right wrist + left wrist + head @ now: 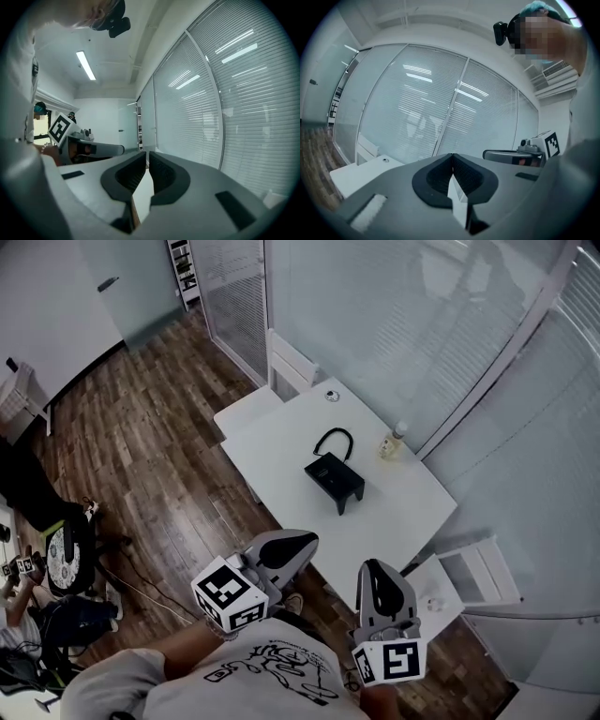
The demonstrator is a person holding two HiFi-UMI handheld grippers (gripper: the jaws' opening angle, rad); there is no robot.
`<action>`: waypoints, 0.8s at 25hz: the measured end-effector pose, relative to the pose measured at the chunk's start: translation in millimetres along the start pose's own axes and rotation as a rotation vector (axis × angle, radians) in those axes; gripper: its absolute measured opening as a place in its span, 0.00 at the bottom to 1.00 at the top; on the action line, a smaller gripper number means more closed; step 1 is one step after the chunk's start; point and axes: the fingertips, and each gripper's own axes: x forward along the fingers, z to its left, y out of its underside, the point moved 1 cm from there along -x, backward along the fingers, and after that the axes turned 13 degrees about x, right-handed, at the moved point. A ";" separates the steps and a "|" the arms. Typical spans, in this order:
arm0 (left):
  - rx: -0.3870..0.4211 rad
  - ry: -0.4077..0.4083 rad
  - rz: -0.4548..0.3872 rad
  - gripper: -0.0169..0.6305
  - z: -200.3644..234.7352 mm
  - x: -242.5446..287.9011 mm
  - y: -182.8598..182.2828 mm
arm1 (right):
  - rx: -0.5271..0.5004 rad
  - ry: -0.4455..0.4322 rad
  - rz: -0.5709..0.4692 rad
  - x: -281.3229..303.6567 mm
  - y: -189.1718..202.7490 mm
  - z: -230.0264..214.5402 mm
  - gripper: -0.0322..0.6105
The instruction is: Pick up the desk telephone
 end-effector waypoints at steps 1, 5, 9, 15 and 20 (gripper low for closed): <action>-0.005 0.006 0.003 0.03 2.8 5.4 1.7 | -0.001 0.007 0.004 2.9 1.4 -3.9 0.08; -0.013 0.041 0.011 0.03 16.1 27.1 6.1 | 0.004 0.043 0.011 17.5 3.6 -19.6 0.08; -0.016 0.090 0.010 0.03 34.7 45.1 2.7 | -0.001 0.082 0.009 39.6 -2.5 -28.7 0.08; -0.019 0.142 0.015 0.03 94.7 69.1 1.0 | -0.008 0.117 0.005 105.3 -11.9 -31.0 0.08; -0.013 0.177 0.006 0.03 155.6 82.4 -16.2 | -0.024 0.134 0.005 167.5 -29.8 -20.2 0.08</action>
